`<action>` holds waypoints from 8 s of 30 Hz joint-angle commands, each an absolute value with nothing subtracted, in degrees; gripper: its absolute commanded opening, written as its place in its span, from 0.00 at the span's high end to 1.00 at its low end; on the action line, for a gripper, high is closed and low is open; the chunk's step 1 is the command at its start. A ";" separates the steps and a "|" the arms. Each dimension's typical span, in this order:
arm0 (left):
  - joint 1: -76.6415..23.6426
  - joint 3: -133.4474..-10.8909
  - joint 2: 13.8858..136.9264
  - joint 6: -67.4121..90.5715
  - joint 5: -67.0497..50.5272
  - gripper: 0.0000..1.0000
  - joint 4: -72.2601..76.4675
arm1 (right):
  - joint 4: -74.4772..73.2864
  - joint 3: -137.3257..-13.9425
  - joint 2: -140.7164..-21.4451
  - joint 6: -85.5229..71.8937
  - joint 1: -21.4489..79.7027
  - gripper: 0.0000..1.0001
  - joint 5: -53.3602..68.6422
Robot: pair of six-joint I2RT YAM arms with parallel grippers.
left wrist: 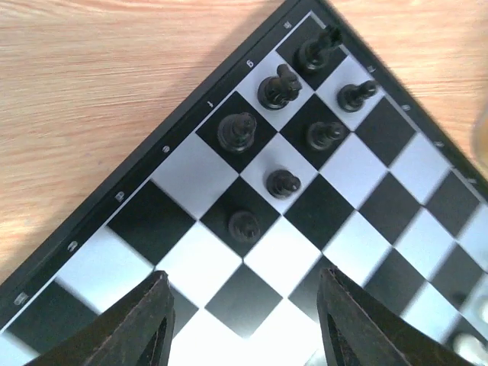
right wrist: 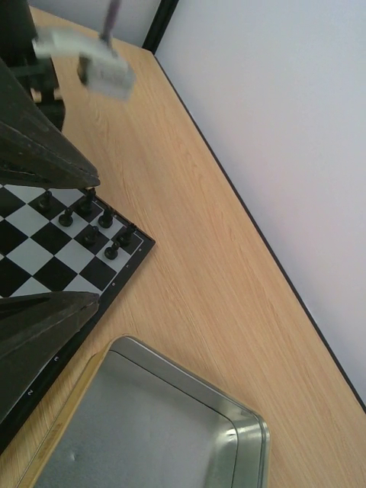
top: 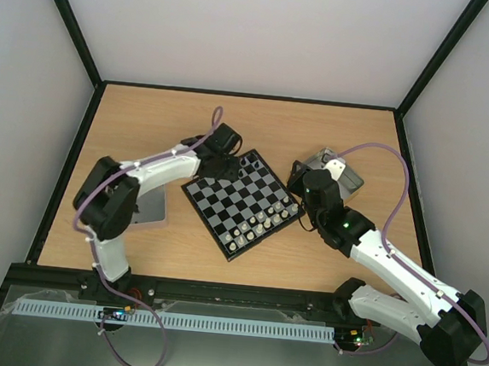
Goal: Set up the chess pieces on the board
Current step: Place the chess piece on the chessboard, then pick up the chess piece from the storage box, then place the chess piece on the chessboard, then pick up the chess piece from the storage box.
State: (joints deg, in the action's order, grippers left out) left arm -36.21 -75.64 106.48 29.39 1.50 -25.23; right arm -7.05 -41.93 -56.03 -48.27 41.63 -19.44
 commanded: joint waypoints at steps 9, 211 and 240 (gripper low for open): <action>-19.88 -57.00 76.63 31.32 4.03 0.48 -36.69 | -4.36 -39.52 -55.80 -49.41 41.46 0.64 -19.27; 11.41 -40.54 74.73 33.79 -5.86 0.59 -33.54 | 3.95 -28.77 -57.63 -51.51 40.73 0.62 -18.36; 11.79 -40.01 78.10 34.80 -0.03 0.55 -28.61 | 3.60 -29.73 -58.05 -51.50 40.26 0.62 -18.35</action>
